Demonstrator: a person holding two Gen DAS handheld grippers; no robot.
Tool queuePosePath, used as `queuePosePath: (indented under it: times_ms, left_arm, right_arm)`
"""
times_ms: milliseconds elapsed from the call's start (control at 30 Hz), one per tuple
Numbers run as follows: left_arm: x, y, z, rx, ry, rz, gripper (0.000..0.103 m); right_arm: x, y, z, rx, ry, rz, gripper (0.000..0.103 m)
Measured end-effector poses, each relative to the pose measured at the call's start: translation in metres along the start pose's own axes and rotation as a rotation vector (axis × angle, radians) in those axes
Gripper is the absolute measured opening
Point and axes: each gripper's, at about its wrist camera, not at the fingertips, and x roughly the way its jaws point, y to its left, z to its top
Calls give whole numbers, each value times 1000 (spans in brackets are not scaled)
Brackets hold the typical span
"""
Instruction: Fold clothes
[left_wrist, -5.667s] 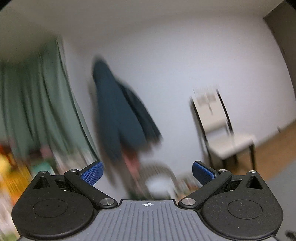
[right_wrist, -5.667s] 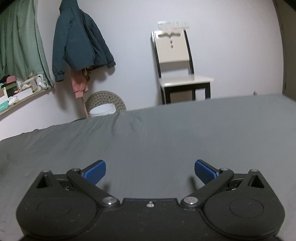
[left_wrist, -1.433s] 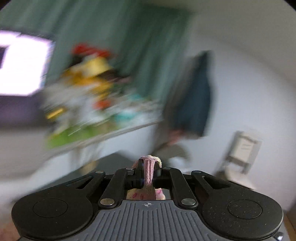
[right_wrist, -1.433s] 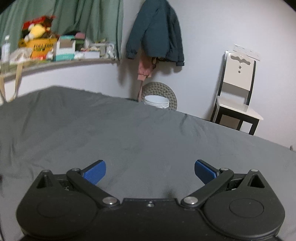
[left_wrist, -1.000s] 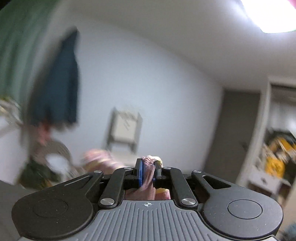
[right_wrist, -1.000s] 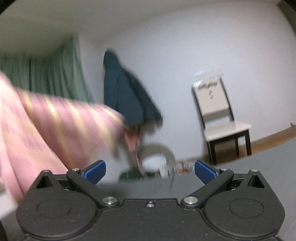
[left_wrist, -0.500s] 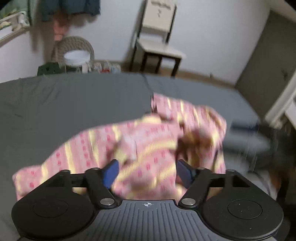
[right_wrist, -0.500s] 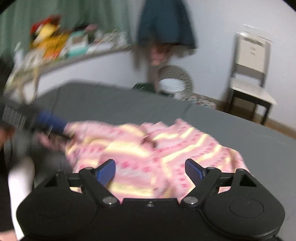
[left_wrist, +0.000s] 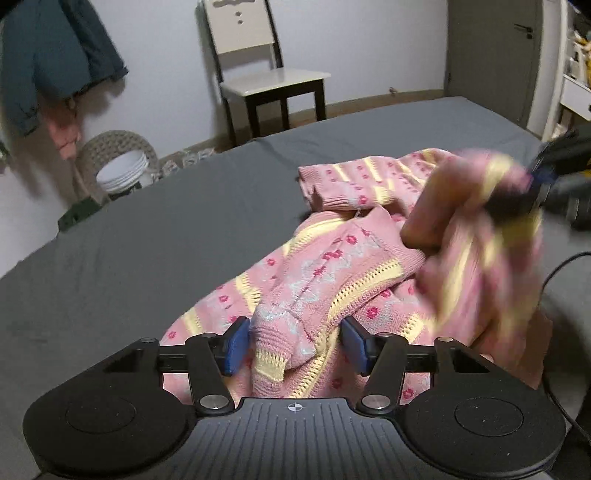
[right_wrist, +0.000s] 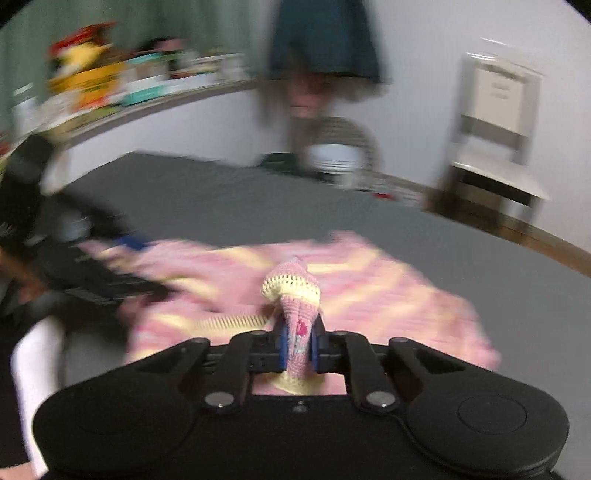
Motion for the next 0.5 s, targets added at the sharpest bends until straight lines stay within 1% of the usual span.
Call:
queuePosePath:
  times_ms: [67, 100, 133, 167, 200, 233, 267, 300, 333, 367, 433, 500]
  left_arm:
    - [-2, 2, 0, -2, -15, 15, 56]
    - [-4, 2, 0, 0, -23, 27, 56]
    - [-4, 2, -1, 1, -24, 33, 56]
    - [-4, 2, -1, 0, -21, 35, 56]
    - [-2, 2, -2, -1, -18, 35, 56]
    - [0, 1, -2, -1, -14, 36, 56]
    - [2, 1, -2, 0, -10, 39, 57]
    - [3, 1, -2, 1, -13, 40, 57]
    - [1, 0, -1, 1, -22, 40, 57]
    - [0, -1, 0, 0, -33, 42, 57]
    - [-3, -4, 3, 3, -57, 44, 57]
    - [-4, -6, 6, 8, -78, 34, 57]
  right_arm:
    - [-1, -28, -7, 10, 60, -158, 8]
    - [0, -40, -12, 24, 105, -213, 6]
    - [3, -50, -19, 35, 179, -215, 7]
    - [8, -53, -27, 23, 271, -162, 7]
    - [12, -50, -36, -16, 348, -95, 7]
    - [11, -45, -39, -43, 351, -67, 7]
    - [8, -40, -41, -62, 331, -52, 15]
    - [3, -38, -39, -47, 282, -50, 20]
    - [-6, -42, -34, -2, 210, -37, 38]
    - [-15, -46, -28, 48, 132, -19, 67]
    - [-30, -55, -18, 158, -33, 6, 89]
    - [-30, -63, -7, 257, -155, 45, 88]
